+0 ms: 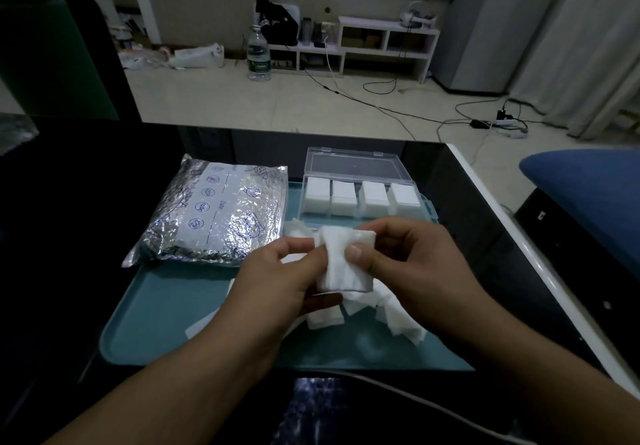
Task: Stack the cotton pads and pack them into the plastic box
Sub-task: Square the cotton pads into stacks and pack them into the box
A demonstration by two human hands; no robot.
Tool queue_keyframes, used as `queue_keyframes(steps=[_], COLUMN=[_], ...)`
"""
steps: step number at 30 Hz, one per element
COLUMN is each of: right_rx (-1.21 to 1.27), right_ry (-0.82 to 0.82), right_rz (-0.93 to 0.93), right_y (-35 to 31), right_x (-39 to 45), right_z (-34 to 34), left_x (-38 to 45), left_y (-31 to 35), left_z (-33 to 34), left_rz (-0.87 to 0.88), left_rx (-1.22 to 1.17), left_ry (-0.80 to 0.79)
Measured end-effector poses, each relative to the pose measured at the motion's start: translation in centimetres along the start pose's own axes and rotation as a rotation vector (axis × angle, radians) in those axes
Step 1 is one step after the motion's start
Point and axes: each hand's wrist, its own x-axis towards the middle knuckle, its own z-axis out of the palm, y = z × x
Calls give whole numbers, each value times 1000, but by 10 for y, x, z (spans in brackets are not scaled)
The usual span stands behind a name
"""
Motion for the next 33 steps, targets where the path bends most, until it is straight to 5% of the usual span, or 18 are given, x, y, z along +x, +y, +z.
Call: queue_keyframes(steps=[17,33], right_rx=[-222,50], right_ry=[128,218], right_rz=[-90,17], right_y=[5,5], right_x=[-4,-6], right_z=[9,13], left_x=[-1,2], left_y=[0,-6], left_z=[1,-2], left_rz=[65,328], left_rx=[11,232], left_ry=[-54,-107])
